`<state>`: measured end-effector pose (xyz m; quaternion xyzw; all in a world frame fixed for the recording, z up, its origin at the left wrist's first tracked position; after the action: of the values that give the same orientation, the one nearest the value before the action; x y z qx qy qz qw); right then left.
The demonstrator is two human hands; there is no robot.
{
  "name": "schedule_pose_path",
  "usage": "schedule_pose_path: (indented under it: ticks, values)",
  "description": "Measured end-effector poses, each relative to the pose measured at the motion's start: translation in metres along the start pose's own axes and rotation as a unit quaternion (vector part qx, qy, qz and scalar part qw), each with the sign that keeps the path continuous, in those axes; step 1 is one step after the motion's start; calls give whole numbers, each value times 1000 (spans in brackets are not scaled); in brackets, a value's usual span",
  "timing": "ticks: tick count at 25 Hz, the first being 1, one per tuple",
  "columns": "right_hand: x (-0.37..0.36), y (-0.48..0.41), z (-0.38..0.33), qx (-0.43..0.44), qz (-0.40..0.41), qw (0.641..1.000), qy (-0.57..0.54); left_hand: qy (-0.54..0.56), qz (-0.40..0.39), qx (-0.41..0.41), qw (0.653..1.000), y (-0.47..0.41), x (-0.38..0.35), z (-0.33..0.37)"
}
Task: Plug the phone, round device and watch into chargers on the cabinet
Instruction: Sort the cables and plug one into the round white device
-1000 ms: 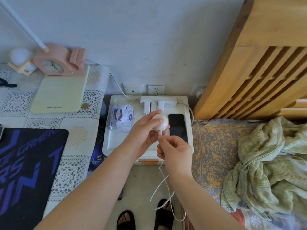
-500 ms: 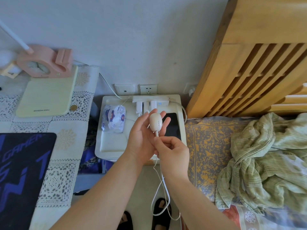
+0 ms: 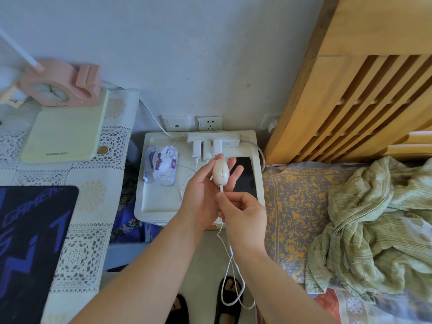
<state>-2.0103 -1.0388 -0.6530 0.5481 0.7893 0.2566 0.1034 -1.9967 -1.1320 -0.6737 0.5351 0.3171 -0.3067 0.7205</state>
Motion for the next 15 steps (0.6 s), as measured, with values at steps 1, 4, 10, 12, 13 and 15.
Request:
schedule_pose_path:
  ticks: [1, 4, 10, 12, 13, 15]
  values:
    - [-1, -1, 1, 0, 0, 1000, 1, -1, 3, 0, 1000, -1, 1, 0]
    - [-2, -3, 1, -1, -3, 1000, 4, -4, 11, -3, 1000, -3, 5, 2]
    - [2, -12, 2, 1, 0, 1000, 22, -61, 40, -23, 997, -10, 12, 6]
    - [4, -17, 3, 2, 1, 1000, 29, -79, 45, -30, 995, -14, 12, 7]
    - [4, -19, 5, 0, 1, 1000, 31, -92, 48, -31, 994, -16, 12, 7]
    - [5, -25, 10, -6, 1, 999, 37, -125, 64, -38, 989, -20, 14, 7]
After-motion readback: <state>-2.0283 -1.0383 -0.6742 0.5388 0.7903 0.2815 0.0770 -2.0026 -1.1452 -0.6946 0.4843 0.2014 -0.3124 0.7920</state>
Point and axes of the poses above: each hand's wrist, its own y-axis away from the middle knuckle, its own x-axis out of the back of the hand, z = x × y, the point moved 10 cm from there along -y, towards the middle knuckle, and after that the axes turned 2 degrees about y, right-handed, at the moved point
